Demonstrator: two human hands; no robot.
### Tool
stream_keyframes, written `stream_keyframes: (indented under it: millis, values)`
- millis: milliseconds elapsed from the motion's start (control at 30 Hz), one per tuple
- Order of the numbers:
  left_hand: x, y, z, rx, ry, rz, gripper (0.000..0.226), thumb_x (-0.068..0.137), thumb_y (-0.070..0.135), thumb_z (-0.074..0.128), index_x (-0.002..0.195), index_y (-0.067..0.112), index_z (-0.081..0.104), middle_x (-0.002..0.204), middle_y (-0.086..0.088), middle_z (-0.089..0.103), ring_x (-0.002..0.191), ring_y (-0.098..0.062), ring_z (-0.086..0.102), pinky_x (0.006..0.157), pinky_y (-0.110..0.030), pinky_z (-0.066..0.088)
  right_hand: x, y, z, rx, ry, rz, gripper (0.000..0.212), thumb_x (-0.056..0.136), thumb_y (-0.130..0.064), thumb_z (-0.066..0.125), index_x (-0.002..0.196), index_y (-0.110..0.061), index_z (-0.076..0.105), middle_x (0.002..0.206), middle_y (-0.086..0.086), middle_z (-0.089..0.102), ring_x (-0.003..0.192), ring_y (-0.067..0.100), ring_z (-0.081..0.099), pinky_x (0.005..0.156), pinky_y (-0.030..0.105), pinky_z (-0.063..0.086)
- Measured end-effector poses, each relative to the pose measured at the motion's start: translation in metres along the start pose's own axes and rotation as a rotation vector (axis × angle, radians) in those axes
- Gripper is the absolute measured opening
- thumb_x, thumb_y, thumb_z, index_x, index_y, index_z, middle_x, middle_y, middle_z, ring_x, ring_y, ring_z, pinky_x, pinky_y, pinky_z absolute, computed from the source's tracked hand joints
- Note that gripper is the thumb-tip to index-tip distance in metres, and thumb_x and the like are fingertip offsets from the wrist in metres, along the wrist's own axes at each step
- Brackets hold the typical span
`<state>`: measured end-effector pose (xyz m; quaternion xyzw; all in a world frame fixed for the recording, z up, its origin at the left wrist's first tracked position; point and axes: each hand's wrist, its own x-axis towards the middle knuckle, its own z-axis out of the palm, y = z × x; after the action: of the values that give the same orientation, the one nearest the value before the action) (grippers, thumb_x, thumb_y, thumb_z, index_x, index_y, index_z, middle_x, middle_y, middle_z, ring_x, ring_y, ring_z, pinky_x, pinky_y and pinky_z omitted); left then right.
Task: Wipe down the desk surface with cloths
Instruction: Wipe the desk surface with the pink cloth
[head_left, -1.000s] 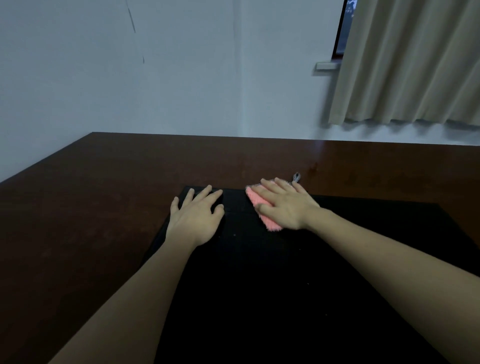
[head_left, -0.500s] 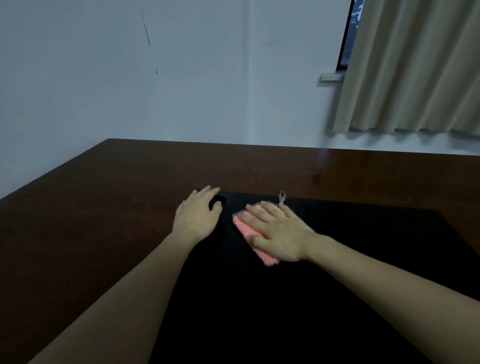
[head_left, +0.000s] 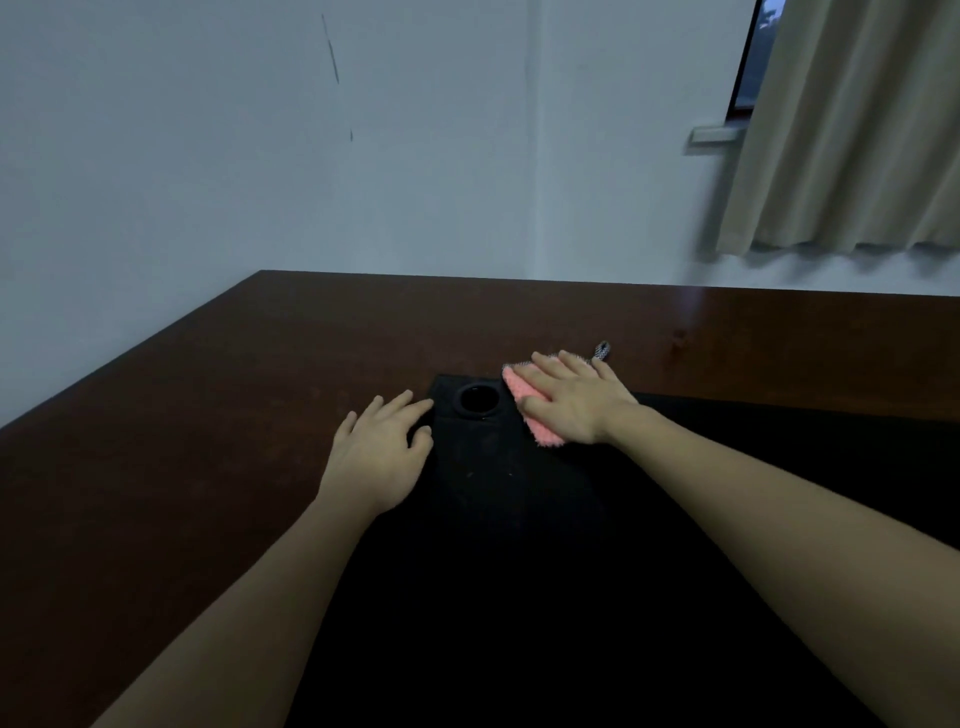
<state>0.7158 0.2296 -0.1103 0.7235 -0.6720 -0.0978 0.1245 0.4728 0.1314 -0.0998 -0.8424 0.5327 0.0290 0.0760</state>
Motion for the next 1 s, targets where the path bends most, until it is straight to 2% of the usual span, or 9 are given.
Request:
stream_keyframes:
  millis: [167,400,533,700,867,1000]
  values:
    - [-0.001,-0.003,0.000,-0.004,0.006,0.000,0.048,0.108,0.042,0.032,0.156,0.040,0.032,0.167,0.013,0.019,0.156,-0.018,0.009,0.126,-0.046,0.006,0.005,-0.008,-0.002,-0.005,-0.008,0.017,0.061,0.104,-0.058,0.017,0.161,-0.042,0.002,0.171,-0.008,-0.004,0.157,0.022,-0.006,0.125,0.054,-0.003]
    - [-0.006,0.000,-0.004,-0.052,0.011,0.000,0.048,0.108,0.039,0.035,0.156,0.037,0.034,0.167,0.010,0.022,0.156,-0.020,0.012,0.126,-0.047,0.008,-0.054,-0.035,0.011,-0.022,-0.053,-0.103,0.061,0.105,-0.060,0.016,0.161,-0.043,-0.003,0.169,-0.012,-0.011,0.156,0.020,-0.012,0.124,0.053,-0.008]
    - [-0.020,0.008,-0.012,-0.062,0.037,0.017,0.048,0.108,0.036,0.036,0.156,0.034,0.034,0.167,0.009,0.023,0.155,-0.020,0.013,0.125,-0.047,0.010,-0.072,-0.036,0.009,0.024,-0.081,-0.137,0.059,0.106,-0.059,0.019,0.161,-0.044,0.001,0.169,-0.014,-0.009,0.156,0.015,-0.012,0.125,0.049,-0.010]
    - [-0.035,0.034,-0.014,-0.059,0.011,0.089,0.049,0.107,0.036,0.038,0.156,0.034,0.034,0.167,0.008,0.023,0.155,-0.021,0.014,0.125,-0.049,0.010,-0.091,-0.010,-0.005,0.061,-0.041,-0.067,0.061,0.104,-0.062,0.021,0.161,-0.043,0.011,0.170,-0.014,-0.003,0.156,0.015,-0.010,0.123,0.054,-0.011]
    - [-0.026,0.085,-0.004,0.025,-0.088,0.229,0.053,0.107,0.037,0.034,0.159,0.031,0.028,0.168,0.005,0.018,0.156,-0.023,0.010,0.125,-0.051,0.003,-0.127,0.033,-0.010,0.056,-0.011,0.058,0.060,0.105,-0.060,0.023,0.161,-0.041,0.013,0.170,-0.012,0.002,0.156,0.014,-0.009,0.124,0.055,-0.008]
    - [-0.021,0.129,0.015,0.082,-0.145,0.303,0.056,0.107,0.040,0.031,0.161,0.029,0.019,0.170,0.001,0.010,0.156,-0.025,0.003,0.124,-0.046,-0.001,-0.152,0.059,-0.008,0.072,-0.027,0.110,0.060,0.106,-0.057,0.026,0.162,-0.039,0.013,0.170,-0.013,0.003,0.156,0.014,-0.009,0.125,0.053,-0.006]
